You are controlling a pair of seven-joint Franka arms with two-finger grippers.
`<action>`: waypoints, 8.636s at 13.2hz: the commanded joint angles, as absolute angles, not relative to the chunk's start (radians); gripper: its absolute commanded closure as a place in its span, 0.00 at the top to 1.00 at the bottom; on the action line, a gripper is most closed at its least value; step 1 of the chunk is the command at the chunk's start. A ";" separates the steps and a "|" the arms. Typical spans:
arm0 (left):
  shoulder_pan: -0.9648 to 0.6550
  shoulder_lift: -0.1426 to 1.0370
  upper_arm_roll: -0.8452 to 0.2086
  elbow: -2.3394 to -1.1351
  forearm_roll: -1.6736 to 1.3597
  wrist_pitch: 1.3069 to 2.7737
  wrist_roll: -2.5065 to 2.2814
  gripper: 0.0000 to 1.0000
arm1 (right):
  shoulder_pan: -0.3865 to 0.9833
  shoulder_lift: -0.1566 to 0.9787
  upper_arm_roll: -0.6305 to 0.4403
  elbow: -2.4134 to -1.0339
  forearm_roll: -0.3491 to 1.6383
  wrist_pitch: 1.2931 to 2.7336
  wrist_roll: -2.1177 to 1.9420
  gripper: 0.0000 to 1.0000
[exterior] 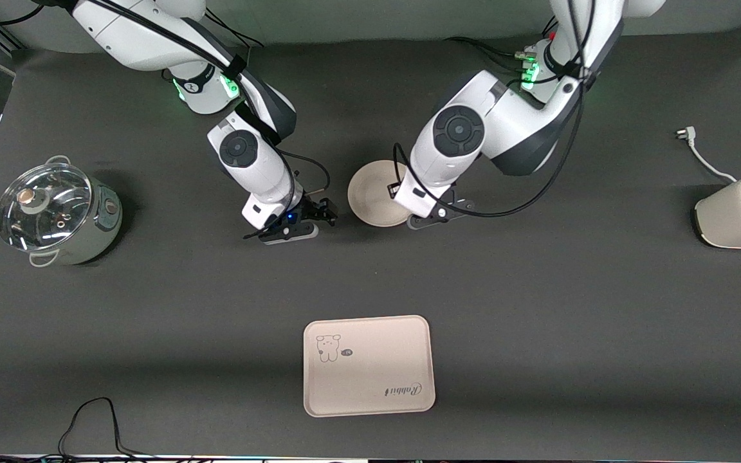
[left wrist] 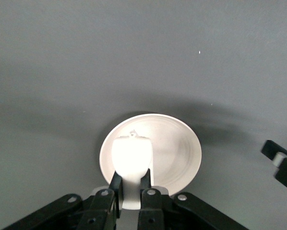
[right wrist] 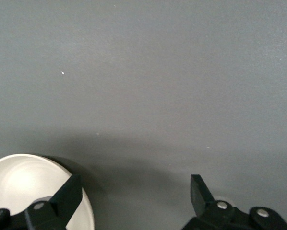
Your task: Place bun in plate and plate on tray
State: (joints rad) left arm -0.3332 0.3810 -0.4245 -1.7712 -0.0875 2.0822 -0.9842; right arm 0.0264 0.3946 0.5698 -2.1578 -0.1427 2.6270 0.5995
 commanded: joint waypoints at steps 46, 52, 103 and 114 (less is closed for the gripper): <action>-0.002 0.067 -0.046 -1.740 0.103 1.713 -0.195 1.00 | 0.379 0.497 0.420 -2.256 -0.209 2.864 0.787 0.15; -0.005 0.058 -0.051 -1.723 0.095 1.683 -0.187 1.00 | 0.368 0.503 0.419 -2.218 -0.206 2.847 0.841 0.00; -0.021 0.009 -0.008 -1.680 0.044 1.563 -0.100 1.00 | 0.064 0.308 0.066 -1.613 0.070 2.072 0.149 1.00; 0.006 -0.104 0.011 -1.743 0.044 1.562 -0.005 1.00 | 0.035 -0.040 -0.049 -1.718 0.060 1.714 0.064 1.00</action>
